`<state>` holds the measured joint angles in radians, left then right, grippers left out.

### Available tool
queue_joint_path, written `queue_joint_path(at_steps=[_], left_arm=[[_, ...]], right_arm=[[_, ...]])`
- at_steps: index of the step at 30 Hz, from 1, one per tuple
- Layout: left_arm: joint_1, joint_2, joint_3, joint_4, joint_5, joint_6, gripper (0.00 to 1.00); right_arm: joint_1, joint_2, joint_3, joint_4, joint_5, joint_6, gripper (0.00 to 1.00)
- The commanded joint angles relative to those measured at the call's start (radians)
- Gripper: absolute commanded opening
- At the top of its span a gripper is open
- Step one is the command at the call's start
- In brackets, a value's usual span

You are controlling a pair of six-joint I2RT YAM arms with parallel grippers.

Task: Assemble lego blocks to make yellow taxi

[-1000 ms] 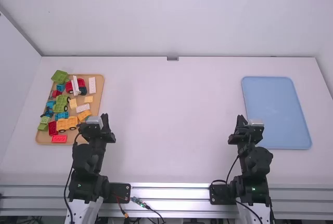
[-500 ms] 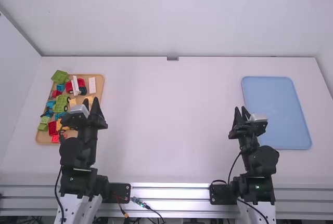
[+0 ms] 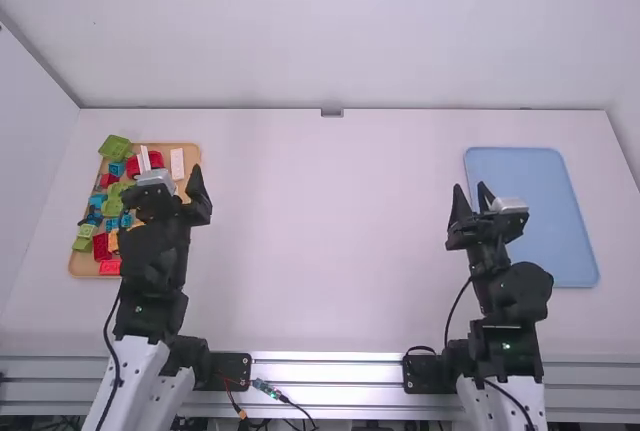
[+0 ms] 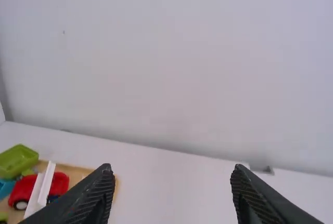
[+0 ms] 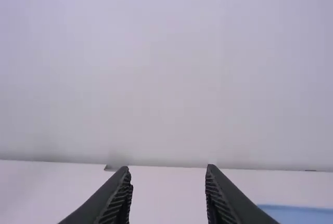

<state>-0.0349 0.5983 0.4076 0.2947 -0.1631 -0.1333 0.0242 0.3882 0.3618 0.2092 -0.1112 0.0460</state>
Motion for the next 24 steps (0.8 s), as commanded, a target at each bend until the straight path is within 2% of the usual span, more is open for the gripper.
queue_joint_path(at_steps=[1,9,24], left_arm=[[-0.005,0.048,0.037,-0.03,-0.011,-0.005,0.64],[-0.004,0.174,0.162,-0.156,-0.014,0.016,0.77],[-0.004,0.378,0.366,-0.36,-0.012,0.064,0.97]], right_arm=[[0.003,0.048,0.077,-0.029,0.0,0.006,0.43],[0.022,0.175,0.204,-0.156,0.0,-0.001,0.56],[-0.01,0.445,0.474,-0.164,-0.003,0.05,0.83]])
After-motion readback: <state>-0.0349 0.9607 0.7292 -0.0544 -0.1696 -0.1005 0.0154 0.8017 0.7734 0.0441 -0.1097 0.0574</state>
